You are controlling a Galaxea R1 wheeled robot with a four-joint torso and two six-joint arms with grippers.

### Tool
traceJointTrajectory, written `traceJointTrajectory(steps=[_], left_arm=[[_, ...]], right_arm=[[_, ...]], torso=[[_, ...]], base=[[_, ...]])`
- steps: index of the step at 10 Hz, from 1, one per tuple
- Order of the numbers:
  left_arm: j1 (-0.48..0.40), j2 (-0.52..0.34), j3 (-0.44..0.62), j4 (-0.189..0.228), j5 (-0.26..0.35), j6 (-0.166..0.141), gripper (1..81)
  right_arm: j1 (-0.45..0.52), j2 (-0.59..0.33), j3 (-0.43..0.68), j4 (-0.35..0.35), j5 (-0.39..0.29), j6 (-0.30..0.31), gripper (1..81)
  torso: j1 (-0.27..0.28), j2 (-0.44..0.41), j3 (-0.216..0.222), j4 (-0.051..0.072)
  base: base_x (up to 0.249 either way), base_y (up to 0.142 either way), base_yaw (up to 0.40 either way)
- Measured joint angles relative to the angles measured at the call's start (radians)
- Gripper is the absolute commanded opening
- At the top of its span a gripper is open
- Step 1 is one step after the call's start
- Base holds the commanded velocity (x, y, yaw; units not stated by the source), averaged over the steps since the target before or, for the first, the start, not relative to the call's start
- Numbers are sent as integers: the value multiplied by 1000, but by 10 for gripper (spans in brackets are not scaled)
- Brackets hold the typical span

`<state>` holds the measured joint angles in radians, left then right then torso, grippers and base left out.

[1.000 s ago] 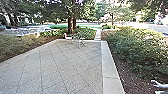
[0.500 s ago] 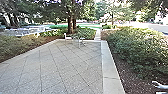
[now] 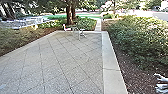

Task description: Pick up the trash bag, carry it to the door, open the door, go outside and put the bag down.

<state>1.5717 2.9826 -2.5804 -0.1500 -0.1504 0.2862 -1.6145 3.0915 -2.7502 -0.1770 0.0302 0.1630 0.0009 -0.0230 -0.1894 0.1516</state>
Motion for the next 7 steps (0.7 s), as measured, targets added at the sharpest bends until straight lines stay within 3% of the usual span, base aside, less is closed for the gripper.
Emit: traceJointTrajectory(steps=[2, 3, 4, 7], left_arm=[[-31, -37, 42, 0, -1, -4, 10], [-47, -65, 76, 0, -3, -24, 10], [-62, -97, 119, 0, -3, -36, 10], [-101, -160, 181, 0, 0, -109, 10]], right_arm=[[1, 0, 0, 0, 1, -1, 811], [-1, 0, 0, 0, 0, -1, 811], [-1, -2, 0, -3, -1, -6, 811], [-1, -8, 0, -7, -5, -11, 811]], torso=[[0, 0, -11, 5], [0, 0, -12, 23], [0, 0, -12, 53], [0, 0, -26, 152]], base=[[0, 0, 0], [0, 0, 0], [0, 0, 0], [0, 0, 0]])
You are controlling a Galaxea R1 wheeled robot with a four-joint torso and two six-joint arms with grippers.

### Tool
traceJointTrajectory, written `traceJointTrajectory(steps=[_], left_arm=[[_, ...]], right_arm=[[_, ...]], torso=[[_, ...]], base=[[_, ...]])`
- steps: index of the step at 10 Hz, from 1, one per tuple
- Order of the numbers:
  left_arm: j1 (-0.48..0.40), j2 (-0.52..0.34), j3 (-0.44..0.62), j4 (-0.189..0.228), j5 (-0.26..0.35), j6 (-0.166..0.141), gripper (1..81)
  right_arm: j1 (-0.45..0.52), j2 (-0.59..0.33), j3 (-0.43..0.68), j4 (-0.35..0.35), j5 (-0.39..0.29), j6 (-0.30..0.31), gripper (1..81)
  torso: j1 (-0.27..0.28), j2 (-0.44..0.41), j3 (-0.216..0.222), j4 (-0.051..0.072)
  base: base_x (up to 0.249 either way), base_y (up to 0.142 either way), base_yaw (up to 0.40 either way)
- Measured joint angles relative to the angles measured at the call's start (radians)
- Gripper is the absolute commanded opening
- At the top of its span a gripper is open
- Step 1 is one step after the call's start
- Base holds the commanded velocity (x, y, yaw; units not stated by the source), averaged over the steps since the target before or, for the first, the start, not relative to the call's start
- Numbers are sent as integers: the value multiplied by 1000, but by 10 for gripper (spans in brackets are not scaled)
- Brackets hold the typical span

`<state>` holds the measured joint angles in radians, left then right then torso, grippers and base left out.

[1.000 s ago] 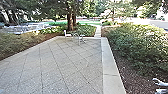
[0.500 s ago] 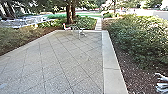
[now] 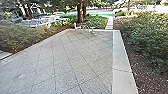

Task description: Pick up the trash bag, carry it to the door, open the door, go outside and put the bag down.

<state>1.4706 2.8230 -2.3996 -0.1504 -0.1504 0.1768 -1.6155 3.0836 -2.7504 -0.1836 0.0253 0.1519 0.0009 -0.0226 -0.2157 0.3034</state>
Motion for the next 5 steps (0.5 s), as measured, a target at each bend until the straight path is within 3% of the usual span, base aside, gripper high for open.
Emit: traceJointTrajectory(steps=[1, 2, 5], left_arm=[[-19, -3, 5, 0, 5, -21, 10], [-42, -12, 12, 0, 7, -34, 10], [-147, -73, 31, -3, 23, -79, 10]], right_arm=[[0, -1, 0, -1, -2, -3, 811], [0, -3, 0, -1, -2, -3, 811], [7, -6, -1, 4, 7, 6, 811]], torso=[[0, 0, -5, 28], [0, 0, -9, 42], [0, 0, -67, 46]], base=[[0, 0, 0], [0, 0, 0], [0, 0, 0]])
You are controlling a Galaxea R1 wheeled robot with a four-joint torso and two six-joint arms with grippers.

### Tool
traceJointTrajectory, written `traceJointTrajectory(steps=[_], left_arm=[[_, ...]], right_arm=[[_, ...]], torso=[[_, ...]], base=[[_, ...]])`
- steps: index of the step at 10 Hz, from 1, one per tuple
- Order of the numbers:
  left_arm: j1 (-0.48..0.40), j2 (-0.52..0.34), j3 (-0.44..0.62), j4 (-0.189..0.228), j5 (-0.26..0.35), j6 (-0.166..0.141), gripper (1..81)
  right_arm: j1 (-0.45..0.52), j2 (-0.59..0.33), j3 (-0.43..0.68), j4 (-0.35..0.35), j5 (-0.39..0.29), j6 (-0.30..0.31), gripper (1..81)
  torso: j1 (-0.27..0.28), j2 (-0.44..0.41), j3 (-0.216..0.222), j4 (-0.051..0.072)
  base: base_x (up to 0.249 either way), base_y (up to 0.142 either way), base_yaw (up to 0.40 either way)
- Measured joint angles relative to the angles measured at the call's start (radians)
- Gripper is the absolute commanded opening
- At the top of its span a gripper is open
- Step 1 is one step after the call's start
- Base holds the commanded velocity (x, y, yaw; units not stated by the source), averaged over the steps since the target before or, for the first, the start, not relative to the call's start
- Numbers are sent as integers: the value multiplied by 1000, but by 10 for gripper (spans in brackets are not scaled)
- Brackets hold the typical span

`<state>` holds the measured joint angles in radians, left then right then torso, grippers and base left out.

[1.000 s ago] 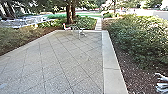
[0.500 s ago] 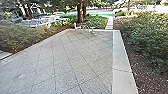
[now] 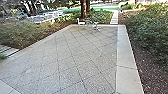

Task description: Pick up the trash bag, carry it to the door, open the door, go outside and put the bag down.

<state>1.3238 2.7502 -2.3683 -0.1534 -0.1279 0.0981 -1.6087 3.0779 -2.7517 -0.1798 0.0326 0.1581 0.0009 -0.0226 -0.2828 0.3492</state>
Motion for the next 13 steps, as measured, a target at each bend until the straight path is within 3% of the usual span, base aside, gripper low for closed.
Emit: traceJointTrajectory(steps=[3, 7, 13], left_arm=[[-110, -47, 23, 0, 30, -51, 10], [-256, -64, 30, -1, 109, -96, 10], [-464, -63, 28, -31, 264, -103, 10]], right_arm=[[7, -1, -3, 0, 1, -1, 811], [8, 0, -4, 0, 0, -1, 811], [8, 0, -4, 0, 1, -1, 811]], torso=[[1, 1, -51, 0], [1, 1, -53, 0], [1, 2, -54, 0]], base=[[0, 0, 0], [0, 0, 0], [0, 0, 0]])
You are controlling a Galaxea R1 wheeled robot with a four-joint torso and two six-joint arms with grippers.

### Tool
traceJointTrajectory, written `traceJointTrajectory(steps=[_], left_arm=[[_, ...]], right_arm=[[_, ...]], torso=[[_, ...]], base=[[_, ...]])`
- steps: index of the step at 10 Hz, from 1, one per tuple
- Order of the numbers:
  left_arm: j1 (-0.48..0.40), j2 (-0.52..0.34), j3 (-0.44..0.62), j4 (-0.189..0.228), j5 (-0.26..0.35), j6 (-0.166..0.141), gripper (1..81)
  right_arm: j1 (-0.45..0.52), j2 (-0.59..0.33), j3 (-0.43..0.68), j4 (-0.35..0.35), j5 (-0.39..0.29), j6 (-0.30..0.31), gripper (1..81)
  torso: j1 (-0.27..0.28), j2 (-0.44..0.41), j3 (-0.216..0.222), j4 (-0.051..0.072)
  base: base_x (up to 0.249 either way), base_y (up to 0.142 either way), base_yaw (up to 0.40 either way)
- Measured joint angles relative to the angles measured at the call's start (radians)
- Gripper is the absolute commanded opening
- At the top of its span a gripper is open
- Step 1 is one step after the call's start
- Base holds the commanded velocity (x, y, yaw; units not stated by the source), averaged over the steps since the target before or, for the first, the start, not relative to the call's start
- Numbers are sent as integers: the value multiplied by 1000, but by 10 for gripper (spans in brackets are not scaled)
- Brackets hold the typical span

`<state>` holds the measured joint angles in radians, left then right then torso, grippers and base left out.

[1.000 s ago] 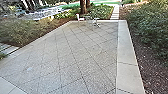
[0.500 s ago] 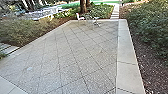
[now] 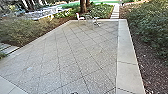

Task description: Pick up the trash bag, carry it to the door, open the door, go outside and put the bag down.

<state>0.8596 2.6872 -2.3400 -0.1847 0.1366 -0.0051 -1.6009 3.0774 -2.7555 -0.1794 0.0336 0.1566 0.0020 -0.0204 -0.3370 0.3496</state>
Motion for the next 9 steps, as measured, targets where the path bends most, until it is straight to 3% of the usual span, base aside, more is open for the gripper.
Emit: traceJointTrajectory(steps=[4, 5, 9], left_arm=[[-129, -17, -45, -23, 114, 0, 10], [-138, -27, -51, -27, 132, -4, 811], [-130, -25, -48, -28, 152, 0, 811]], right_arm=[[0, 0, 0, 0, 0, 0, 811], [0, 0, 0, 0, 0, 0, 811], [0, 0, 0, 0, -1, 0, 811]], torso=[[0, 0, 0, 0], [1, 0, -1, 0], [1, 1, 4, 0]], base=[[0, 0, 0], [0, 0, 0], [0, 0, 0]])
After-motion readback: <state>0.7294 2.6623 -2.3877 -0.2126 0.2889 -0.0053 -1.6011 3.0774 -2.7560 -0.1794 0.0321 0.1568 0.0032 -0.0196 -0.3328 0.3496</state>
